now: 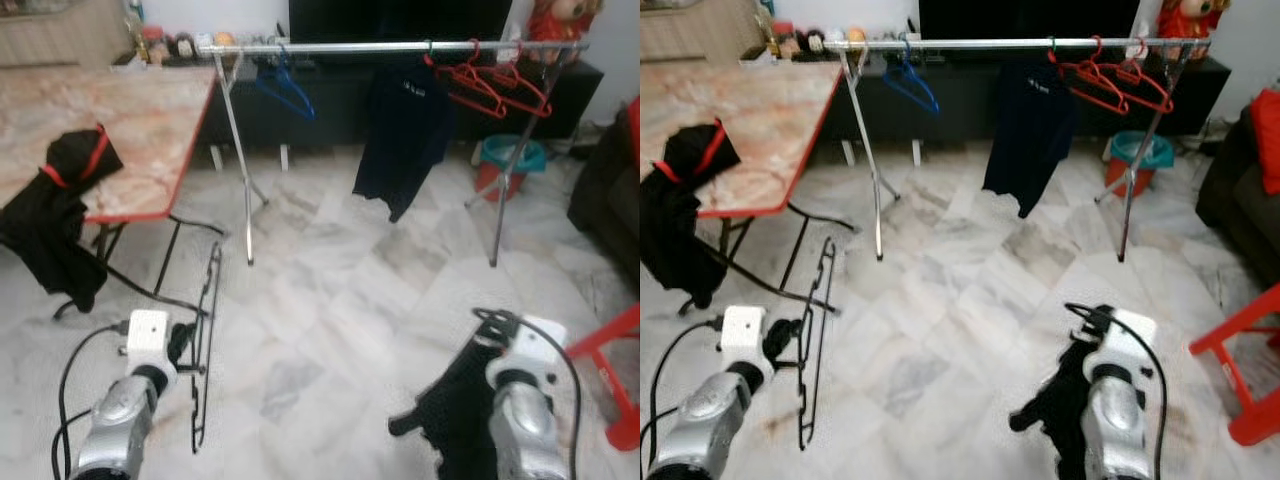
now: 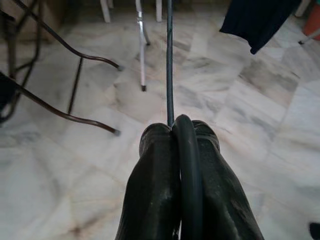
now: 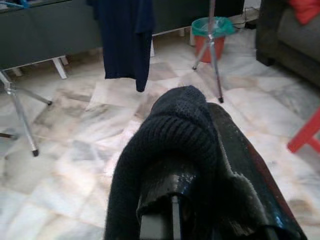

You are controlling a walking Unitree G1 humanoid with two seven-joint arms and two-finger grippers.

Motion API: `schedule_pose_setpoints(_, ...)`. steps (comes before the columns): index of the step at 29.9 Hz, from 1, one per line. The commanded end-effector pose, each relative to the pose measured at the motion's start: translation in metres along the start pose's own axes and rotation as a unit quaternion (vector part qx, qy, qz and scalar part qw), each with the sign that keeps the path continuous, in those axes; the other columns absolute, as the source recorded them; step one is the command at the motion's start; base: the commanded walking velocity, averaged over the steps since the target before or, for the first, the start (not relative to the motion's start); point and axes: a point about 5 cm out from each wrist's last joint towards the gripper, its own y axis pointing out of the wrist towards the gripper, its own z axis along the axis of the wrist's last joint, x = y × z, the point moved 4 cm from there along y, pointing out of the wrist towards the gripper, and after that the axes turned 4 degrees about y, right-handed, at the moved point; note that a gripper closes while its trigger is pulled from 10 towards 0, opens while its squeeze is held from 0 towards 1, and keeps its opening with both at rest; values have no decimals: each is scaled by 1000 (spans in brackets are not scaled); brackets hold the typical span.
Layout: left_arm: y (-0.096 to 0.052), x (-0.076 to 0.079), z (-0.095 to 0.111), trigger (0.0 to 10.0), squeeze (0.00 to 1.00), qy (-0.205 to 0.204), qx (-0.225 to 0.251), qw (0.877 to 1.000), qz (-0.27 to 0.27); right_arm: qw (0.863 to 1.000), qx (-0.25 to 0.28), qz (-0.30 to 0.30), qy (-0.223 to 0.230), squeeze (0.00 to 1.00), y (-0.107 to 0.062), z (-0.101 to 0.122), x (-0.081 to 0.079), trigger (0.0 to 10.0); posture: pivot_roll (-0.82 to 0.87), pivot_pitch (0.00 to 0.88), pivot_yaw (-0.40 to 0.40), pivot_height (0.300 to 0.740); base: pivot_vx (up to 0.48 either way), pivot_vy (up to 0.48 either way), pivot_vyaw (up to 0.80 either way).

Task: Hang hanger

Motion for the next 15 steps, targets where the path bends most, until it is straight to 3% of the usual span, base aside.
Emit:
schedule_pose_setpoints(1,3,5,4,10000,0,1,9,1000,-7,1000,13,-5,-1,0,2,7,5,10000,-85,0,25,740,0,345,0)
schedule_pose_setpoints(15,4,6,5,10000,0,-2,11,1000,-5,1000,14,1,-5,0,4,9,0,10000,-79,0,19,740,0,337,0)
